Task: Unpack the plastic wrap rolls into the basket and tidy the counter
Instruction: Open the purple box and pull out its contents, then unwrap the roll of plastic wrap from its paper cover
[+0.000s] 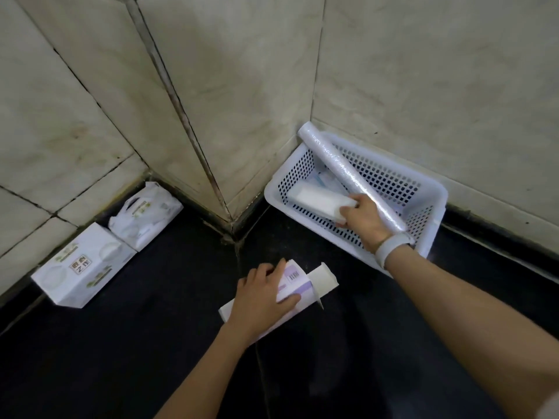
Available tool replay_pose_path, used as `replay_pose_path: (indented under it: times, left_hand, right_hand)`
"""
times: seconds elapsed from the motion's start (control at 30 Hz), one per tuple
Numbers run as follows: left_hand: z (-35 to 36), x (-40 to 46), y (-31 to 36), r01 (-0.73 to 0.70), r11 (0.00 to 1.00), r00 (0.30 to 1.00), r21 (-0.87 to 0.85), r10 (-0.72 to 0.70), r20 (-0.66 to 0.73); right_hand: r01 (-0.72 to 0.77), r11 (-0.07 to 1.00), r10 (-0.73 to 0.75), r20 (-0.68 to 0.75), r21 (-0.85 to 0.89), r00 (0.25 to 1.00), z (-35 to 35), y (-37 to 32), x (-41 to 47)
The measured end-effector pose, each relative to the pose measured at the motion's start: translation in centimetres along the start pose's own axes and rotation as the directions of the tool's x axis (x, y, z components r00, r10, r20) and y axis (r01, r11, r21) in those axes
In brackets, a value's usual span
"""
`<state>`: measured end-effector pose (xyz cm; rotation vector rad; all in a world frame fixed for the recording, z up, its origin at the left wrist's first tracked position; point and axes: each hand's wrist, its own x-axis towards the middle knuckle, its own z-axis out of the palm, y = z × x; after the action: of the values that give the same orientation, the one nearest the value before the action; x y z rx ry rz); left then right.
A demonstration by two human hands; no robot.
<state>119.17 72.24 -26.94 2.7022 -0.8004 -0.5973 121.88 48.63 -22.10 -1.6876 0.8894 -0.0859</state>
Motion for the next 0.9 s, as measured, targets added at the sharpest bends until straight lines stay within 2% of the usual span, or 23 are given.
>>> replay_pose_path:
  times: [0.03,0.1,0.17,0.2,0.27,0.3,0.37,0.5,0.6,0.67,0.8,0.9]
  left_hand:
    - [0.2,0.0,-0.1,0.016,1.000,0.999,0.001,-0.016,-0.031]
    - [0.4,0.0,-0.1,0.040,0.999,0.996,-0.007,-0.040,-0.081]
    - [0.4,-0.1,0.1,0.051,0.999,0.992,0.011,-0.049,-0.119]
    - [0.4,-0.1,0.3,0.057,0.998,0.989,0.032,-0.052,-0.140]
    - [0.3,-0.3,0.5,0.068,0.995,0.983,0.075,-0.053,-0.178]
    - [0.2,-0.4,0.7,0.067,0.994,0.981,0.090,-0.049,-0.186]
    - [-0.1,-0.7,1.1,0.058,0.993,0.984,0.103,-0.039,-0.176]
    - [-1.2,-1.7,2.5,0.034,0.997,0.985,0.068,-0.021,-0.173]
    - [-2.2,-2.4,4.7,-0.036,0.999,0.975,0.032,0.043,-0.219]
    - [-2.2,-3.1,6.9,-0.113,0.993,0.966,0.017,0.114,-0.233]
    - [0.0,-4.9,11.8,-0.276,0.961,0.948,0.002,0.272,-0.167]
    - [3.3,-7.4,15.1,-0.366,0.930,0.930,0.001,0.366,-0.023]
  right_hand:
    - [0.002,0.999,-0.001,0.034,-0.037,0.999,0.5,0.4,0.4]
    - [0.090,0.942,-0.051,0.125,-0.324,0.991,0.8,1.3,1.1]
    - [0.233,0.721,-0.115,0.219,-0.653,0.969,0.3,1.9,1.5]
    - [0.293,0.600,-0.136,0.266,-0.745,0.954,0.0,1.9,1.7]
    - [0.381,0.415,-0.141,0.356,-0.826,0.924,-0.7,1.6,2.1]
    - [0.403,0.377,-0.132,0.383,-0.834,0.914,-1.0,1.4,2.1]
    - [0.416,0.425,-0.141,0.396,-0.804,0.908,-1.7,0.8,1.5]
    - [0.424,0.671,-0.348,0.247,-0.608,0.905,-3.7,0.4,-3.6]
    - [0.444,0.733,-0.471,0.086,-0.515,0.878,-5.6,1.9,-9.6]
    - [0.419,0.758,-0.500,-0.034,-0.500,0.865,-7.2,3.8,-13.5]
    - [0.227,0.831,-0.403,-0.268,-0.508,0.875,-10.6,9.7,-20.5]
    - [0.030,0.880,-0.226,-0.363,-0.474,0.904,-13.0,15.5,-26.1]
